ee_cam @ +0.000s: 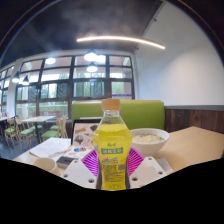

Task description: Pour water

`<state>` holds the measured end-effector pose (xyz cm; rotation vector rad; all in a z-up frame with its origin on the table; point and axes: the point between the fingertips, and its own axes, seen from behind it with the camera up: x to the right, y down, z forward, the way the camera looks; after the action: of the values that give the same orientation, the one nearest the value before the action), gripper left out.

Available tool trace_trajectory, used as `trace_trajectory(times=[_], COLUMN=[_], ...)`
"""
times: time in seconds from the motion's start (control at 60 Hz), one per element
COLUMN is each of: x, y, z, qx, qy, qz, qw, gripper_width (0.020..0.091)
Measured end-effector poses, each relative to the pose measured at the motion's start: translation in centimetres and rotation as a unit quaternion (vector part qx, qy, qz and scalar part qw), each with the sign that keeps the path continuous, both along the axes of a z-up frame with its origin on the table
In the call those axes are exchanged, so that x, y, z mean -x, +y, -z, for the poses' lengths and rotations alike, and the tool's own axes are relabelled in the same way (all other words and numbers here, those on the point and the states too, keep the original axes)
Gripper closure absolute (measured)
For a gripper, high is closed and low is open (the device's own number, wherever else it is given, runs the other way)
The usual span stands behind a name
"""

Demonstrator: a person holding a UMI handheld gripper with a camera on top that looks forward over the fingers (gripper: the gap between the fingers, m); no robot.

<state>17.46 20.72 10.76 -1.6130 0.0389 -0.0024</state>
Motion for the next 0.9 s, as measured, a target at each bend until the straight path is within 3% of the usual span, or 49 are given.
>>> trace_trajectory(times=[0.167,0.217,0.283,0.383,0.433,0.483,0.617,0.7,0.9], x=[0.1,0.5,0.6,1.3,1.8,2.0,2.8,4.5,8.3], y=[0.6,-0.3,-0.6,-2.2,-4.1,-5.7,-13.7,-18.9,-30.2], z=[0.1,0.1,0.2,-0.3,-1.3,-2.5,-5.4,-6.5,-6.1], qx=[-0.008,-0.011,-0.002,0.026,0.021,0.025,0.021,0.021,0.027], qy=[0.003,0.003,0.003,0.015,0.016,0.007,-0.013,-0.003,0.034], qz=[-0.003,-0.004,-0.006,-0.027,-0.032,-0.026,0.007,0.007,-0.006], qw=[1.0,1.0,1.0,0.999,0.999,0.999,1.0,1.0,0.999], gripper_width=[0.0773,0.072,0.0599,0.0247,0.0291,0.0261,0.027,0.0273,0.027])
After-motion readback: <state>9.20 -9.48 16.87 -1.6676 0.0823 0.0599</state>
